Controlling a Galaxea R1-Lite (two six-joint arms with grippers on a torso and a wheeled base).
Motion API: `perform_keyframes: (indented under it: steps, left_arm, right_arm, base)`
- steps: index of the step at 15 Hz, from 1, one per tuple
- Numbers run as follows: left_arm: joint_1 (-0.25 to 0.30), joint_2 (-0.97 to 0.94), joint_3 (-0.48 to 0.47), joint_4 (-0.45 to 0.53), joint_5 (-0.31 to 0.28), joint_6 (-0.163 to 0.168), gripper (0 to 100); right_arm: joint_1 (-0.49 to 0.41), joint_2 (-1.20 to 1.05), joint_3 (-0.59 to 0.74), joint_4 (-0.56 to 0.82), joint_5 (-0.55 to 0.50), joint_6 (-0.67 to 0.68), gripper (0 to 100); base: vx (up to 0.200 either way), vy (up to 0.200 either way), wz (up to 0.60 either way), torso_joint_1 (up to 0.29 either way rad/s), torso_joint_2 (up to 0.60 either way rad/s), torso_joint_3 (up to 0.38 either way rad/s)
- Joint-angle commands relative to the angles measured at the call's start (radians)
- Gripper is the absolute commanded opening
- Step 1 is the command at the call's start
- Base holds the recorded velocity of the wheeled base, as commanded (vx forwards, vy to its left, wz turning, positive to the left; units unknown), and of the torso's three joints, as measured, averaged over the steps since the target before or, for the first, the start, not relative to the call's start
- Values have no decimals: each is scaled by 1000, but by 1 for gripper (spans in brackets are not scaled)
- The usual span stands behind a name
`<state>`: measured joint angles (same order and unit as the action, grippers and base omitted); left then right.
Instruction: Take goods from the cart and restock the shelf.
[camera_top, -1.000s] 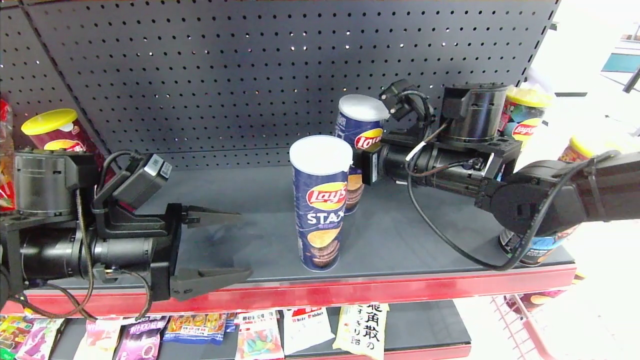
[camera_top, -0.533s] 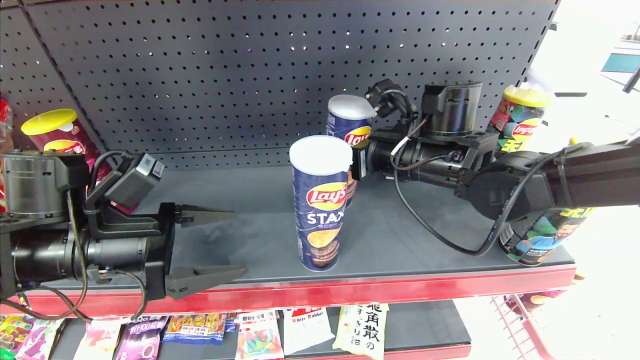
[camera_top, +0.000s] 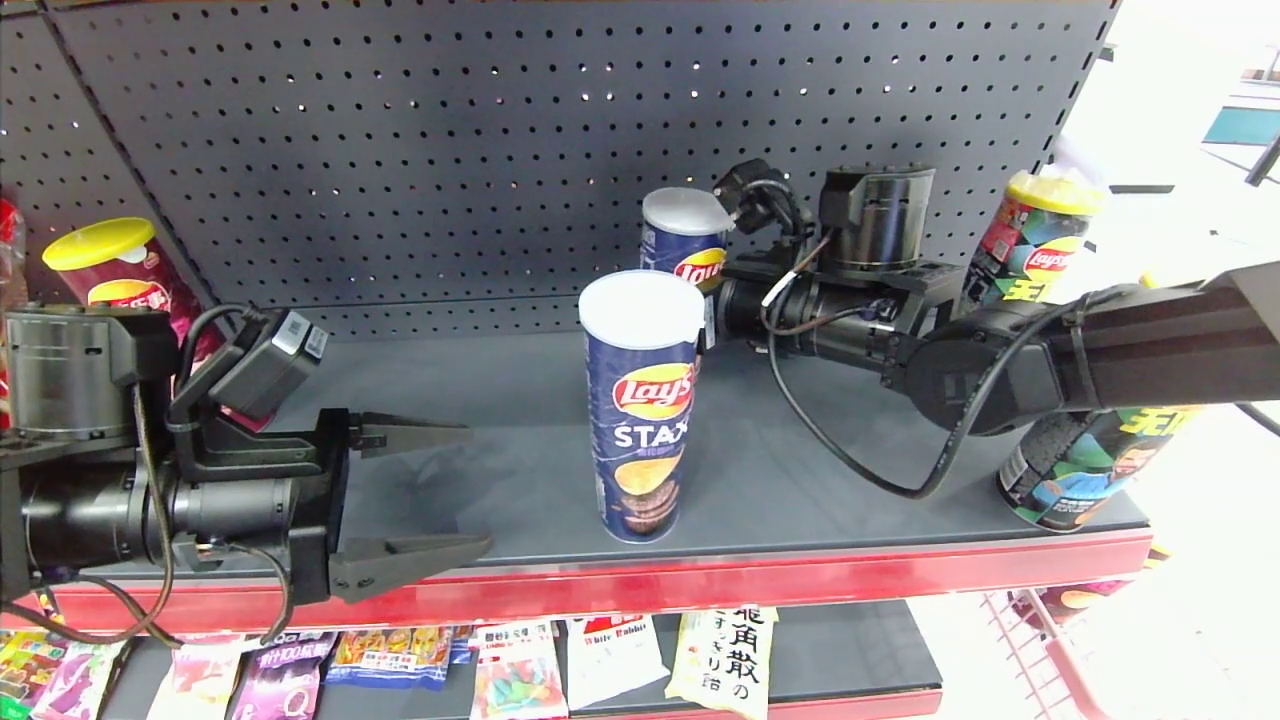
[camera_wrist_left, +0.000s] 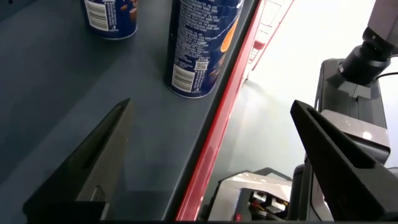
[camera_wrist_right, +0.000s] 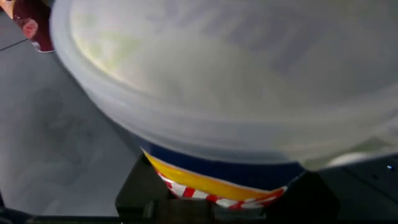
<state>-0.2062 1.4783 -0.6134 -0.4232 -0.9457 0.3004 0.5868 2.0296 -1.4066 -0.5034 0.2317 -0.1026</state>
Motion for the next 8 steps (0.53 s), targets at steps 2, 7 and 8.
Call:
perform_keyframes:
  steps: [2, 7, 8]
  left_arm:
    - [-1, 2, 11, -2, -1, 2, 100]
    - [-1, 2, 24, -22, 1, 2, 100]
    - [-1, 4, 35, -28, 8, 5, 100]
  right_arm:
    - [2, 1, 3, 0, -2, 1, 100]
    - [4, -72, 60, 0, -40, 3, 100]
    - [2, -103, 104, 0, -48, 3, 100]
  base:
    - [0, 0, 0, 0, 0, 0]
    - [0, 0, 0, 0, 0, 0]
    - [0, 0, 0, 0, 0, 0]
